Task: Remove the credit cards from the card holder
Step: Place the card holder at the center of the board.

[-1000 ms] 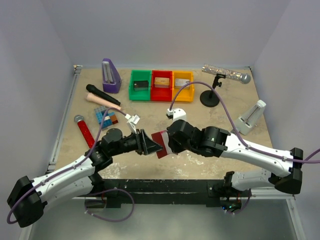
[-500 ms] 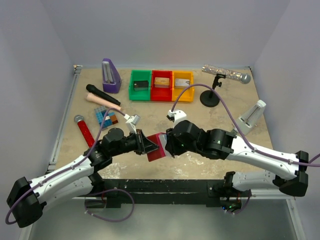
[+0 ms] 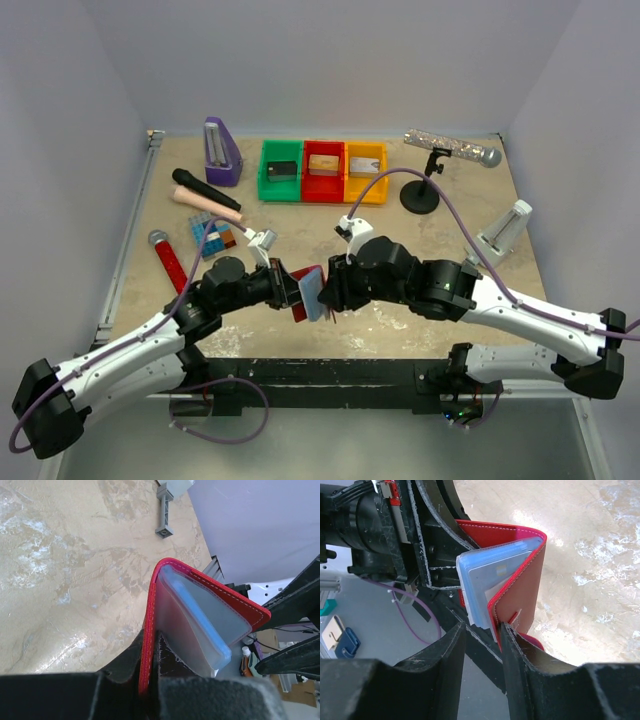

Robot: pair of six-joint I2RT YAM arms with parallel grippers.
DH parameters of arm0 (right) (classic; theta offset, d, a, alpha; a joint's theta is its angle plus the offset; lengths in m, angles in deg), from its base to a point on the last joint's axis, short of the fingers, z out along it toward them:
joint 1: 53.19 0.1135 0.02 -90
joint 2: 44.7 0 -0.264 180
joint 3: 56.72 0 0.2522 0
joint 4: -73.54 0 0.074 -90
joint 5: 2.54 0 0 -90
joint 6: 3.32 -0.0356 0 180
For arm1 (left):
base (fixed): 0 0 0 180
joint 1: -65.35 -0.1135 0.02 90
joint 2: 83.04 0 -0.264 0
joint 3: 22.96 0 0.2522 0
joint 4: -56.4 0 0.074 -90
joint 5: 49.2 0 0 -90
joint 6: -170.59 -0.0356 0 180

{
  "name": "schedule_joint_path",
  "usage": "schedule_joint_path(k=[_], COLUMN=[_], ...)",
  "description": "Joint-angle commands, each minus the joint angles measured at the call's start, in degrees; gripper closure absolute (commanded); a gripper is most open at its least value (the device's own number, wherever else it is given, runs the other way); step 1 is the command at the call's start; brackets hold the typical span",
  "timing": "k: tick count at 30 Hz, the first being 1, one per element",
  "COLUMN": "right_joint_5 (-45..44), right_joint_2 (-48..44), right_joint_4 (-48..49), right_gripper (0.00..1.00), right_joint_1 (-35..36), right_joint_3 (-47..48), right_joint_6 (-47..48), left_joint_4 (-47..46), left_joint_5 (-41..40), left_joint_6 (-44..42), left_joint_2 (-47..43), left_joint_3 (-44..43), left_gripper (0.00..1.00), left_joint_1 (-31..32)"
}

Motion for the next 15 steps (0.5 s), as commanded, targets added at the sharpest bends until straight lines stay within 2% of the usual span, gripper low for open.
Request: schedule_joint_path(k=[1,9,15], right_joint_5=[1.0,-2.3,-4.0], right_joint_2=[1.0,1.7,1.7], right_joint_4=[1.7,-1.6,-3.2], right_gripper=[0.60,0.45,0.44], right_joint_1=[-0.2,-0.2,-0.2], right_joint_3=[-0.2,0.8,0.7], right_joint_6=[-0.8,-1.0,-1.4], left_joint_4=[-3.3,-2.7,-2.7], left_joint_5=[1.3,1.3,1.0], left_joint_6=[0.2,0.3,0.4], left_joint_2=[-2.2,-3.8,-4.2], left_joint_3=[-2.2,-1.6,-1.0], left_gripper=[1.00,1.00,1.00], left_joint_1=[0.1,0.1,0.1])
